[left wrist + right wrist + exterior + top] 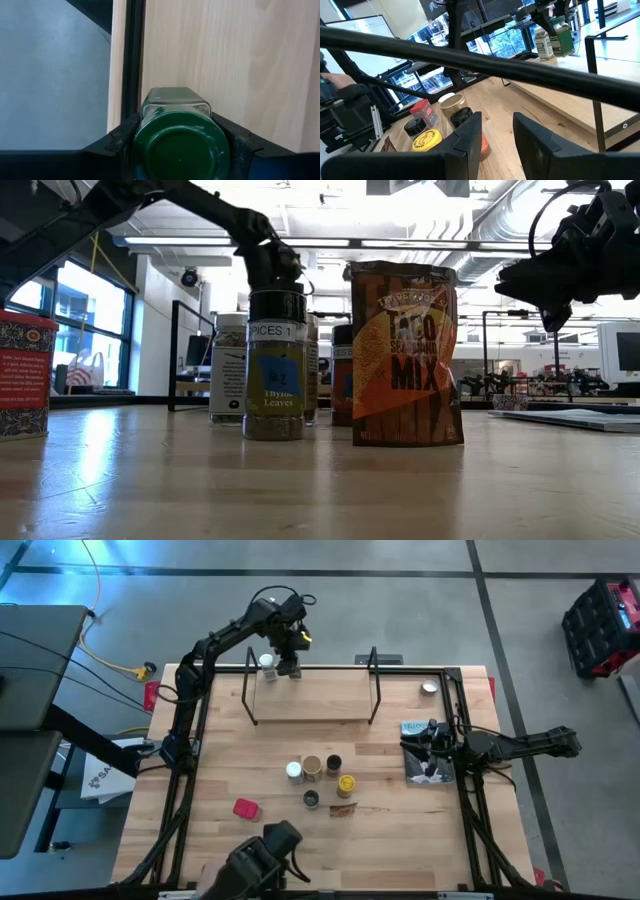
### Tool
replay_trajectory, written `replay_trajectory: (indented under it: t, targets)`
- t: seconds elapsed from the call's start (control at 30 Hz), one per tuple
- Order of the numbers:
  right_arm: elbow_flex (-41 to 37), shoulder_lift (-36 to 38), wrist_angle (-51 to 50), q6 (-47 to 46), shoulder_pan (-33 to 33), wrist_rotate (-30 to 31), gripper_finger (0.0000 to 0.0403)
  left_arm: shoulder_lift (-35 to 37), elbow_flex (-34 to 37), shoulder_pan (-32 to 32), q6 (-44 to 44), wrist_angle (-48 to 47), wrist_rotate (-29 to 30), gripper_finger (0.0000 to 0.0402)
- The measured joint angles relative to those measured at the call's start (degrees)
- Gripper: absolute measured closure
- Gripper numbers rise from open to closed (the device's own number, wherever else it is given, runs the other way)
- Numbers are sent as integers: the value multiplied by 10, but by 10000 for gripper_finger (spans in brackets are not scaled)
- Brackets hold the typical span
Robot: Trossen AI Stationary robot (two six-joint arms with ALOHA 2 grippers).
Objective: Shelf spices
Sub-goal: Put the green seasoning bottle on the shelf
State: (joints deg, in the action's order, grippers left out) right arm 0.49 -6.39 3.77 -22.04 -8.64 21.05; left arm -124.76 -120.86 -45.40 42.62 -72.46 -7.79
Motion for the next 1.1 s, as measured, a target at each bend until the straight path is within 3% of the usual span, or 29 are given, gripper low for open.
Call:
replay_trajectory:
  t: [0.5, 1.1]
  targets:
    - [0, 0, 1, 0, 0, 2, 298, -6, 0, -4, 50, -6, -1, 199]
    - [0, 0, 1, -5, 0, 3, 298, -22, 0, -22, 9, -12, 4, 197]
